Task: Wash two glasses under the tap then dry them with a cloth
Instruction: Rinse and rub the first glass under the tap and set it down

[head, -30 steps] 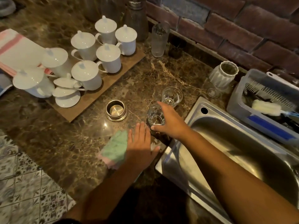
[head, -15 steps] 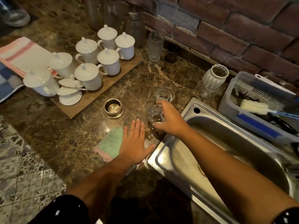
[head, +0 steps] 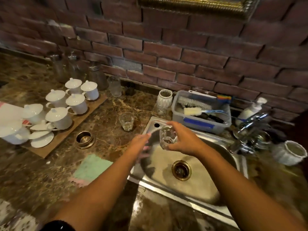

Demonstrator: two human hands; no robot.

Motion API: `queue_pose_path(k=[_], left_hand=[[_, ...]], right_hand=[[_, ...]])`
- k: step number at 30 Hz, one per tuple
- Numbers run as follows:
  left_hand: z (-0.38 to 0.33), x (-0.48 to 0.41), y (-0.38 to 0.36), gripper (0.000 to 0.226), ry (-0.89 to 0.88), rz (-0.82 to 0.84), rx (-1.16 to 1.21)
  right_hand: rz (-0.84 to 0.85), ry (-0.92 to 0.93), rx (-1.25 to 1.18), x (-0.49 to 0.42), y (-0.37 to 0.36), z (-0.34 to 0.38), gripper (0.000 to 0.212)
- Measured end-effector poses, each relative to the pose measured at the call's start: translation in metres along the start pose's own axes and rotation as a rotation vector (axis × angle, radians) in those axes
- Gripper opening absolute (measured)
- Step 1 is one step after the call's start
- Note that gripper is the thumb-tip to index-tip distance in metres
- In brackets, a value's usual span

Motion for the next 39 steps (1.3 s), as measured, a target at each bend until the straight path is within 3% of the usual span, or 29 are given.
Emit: queue_pose_path(k=[5,8,12,17,20,23,25,27,29,32,35,39], left_hand=[[0.027,0.013,-0.102,0.079,0.058,0.370,0.338],[0.037,0.024,-0.149,0.076,0.097,0.516,0.486],[0.045,0.036,-0.196,0.066,0.153,0.662,0.460],[0.049,0.028,-0.225,0.055,0.163,0.662,0.363],[0.051,0.014,-0.232,0.059,0.190,0.617,0.313],[0.053,0.000,-0.231,0.067,0.235,0.532,0.318],[0.053,-0.010,-0.228,0.069,0.248,0.474,0.352],[0.054,-0.019,-0.226,0.067,0.251,0.432,0.374],[0.055,-0.027,-0.226,0.063,0.249,0.412,0.400],[0.056,-0.037,-0.227,0.060,0.242,0.404,0.421],[0.059,-0.048,-0.230,0.060,0.244,0.404,0.417],[0.060,-0.060,-0.232,0.065,0.247,0.384,0.419]], right_hand=[[-0.040,-0.045,-0.040,0.068,0.014,-0.022,0.085],[-0.020,-0.082,-0.083,0.095,0.013,-0.043,0.085],[-0.040,-0.161,-0.044,0.125,0.013,-0.076,0.091],[-0.072,-0.175,-0.141,0.147,0.016,-0.109,0.094],[-0.068,-0.105,-0.437,0.158,0.023,-0.133,0.083],[-0.211,-0.166,-0.785,0.169,0.039,-0.189,0.051],[-0.360,-0.241,-1.066,0.175,0.047,-0.238,0.029],[-0.571,-0.216,-1.528,0.179,0.050,-0.279,0.028],[-0.833,-0.226,-1.758,0.184,0.056,-0.310,0.029],[-1.058,-0.436,-1.535,0.183,0.068,-0.346,0.027],[-1.022,-0.532,-1.238,0.159,0.079,-0.363,0.018],[-0.957,-0.553,-0.935,0.122,0.089,-0.379,0.028]])
Point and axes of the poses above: each hand's wrist, its own x-axis away from the middle knuckle, its own y-axis out of the back of the hand, z = x × y, the point moved 6 cm from there along -x, towards the middle knuckle, and after that the axes turned 14 degrees about z, right-handed, at the moved point
